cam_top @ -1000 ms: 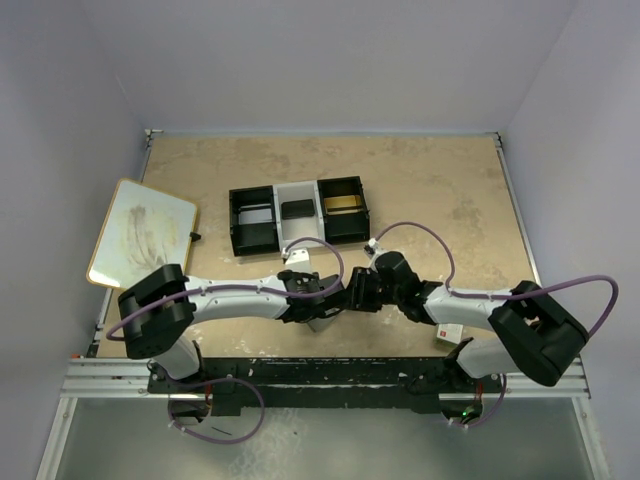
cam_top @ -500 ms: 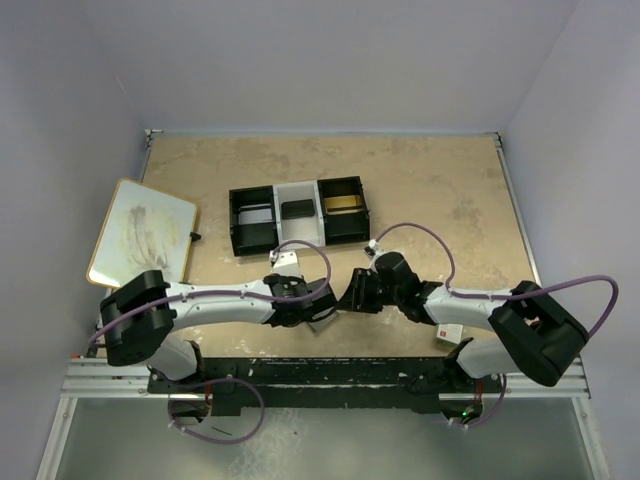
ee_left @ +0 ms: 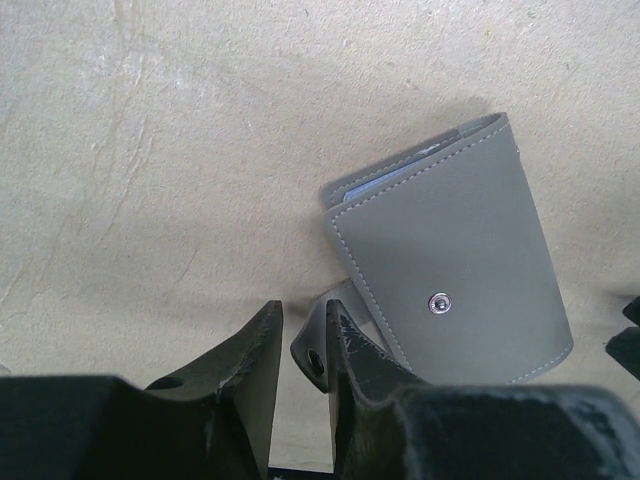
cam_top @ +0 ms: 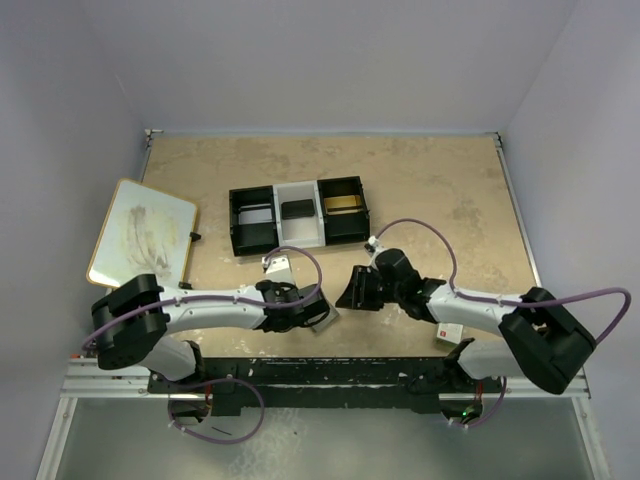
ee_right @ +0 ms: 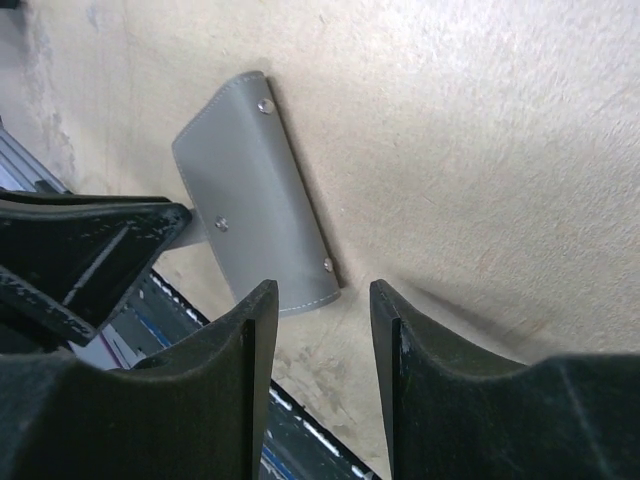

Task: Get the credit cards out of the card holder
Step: Open the card holder at the center of the board.

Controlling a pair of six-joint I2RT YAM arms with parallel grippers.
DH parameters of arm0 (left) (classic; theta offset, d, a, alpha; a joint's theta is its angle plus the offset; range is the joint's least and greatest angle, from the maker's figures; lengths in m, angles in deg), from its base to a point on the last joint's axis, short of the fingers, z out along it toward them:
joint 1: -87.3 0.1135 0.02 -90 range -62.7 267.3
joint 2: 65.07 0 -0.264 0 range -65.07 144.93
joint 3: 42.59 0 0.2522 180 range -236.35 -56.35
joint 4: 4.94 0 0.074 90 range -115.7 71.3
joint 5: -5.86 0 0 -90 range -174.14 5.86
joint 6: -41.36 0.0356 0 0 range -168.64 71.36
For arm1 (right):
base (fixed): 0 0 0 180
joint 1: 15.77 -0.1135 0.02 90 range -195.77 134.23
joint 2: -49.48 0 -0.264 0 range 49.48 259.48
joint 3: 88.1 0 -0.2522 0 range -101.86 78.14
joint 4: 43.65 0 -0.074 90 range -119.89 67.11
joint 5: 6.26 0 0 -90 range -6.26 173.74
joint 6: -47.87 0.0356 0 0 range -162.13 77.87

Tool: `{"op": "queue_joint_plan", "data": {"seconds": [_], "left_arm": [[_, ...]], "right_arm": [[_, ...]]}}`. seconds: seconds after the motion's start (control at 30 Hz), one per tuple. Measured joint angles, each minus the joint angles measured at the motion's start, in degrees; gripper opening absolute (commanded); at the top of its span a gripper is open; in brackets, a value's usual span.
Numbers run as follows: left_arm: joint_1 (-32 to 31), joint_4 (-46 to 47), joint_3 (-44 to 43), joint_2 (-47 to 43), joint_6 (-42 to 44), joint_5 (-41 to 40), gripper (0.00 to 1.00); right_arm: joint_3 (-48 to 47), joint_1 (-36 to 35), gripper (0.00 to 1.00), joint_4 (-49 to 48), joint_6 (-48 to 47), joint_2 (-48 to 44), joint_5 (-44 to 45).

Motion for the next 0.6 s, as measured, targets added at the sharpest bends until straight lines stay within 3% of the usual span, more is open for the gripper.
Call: {"op": "queue_joint_plan", "data": {"seconds": [0.23, 0.47, 0.6], "left_arm": [[-0.3, 3.0, 1.2, -0.1, -0.9, 0.0, 0.0], [-0.4, 2.4, 1.3, -2.3, -1.1, -1.9, 0.0], [-0.6, 2.5, 1.3, -9.8, 0.9, -4.3, 0.0]], "right_arm": [[-3.3, 0.0, 0.46, 4.4, -2.1, -3.2, 2.4], [-2.6, 0.0, 0.53, 3.3, -5.0, -6.5, 0.2], [0.4, 0.0, 0.58, -2.1, -6.4, -12.5, -2.7]]}}
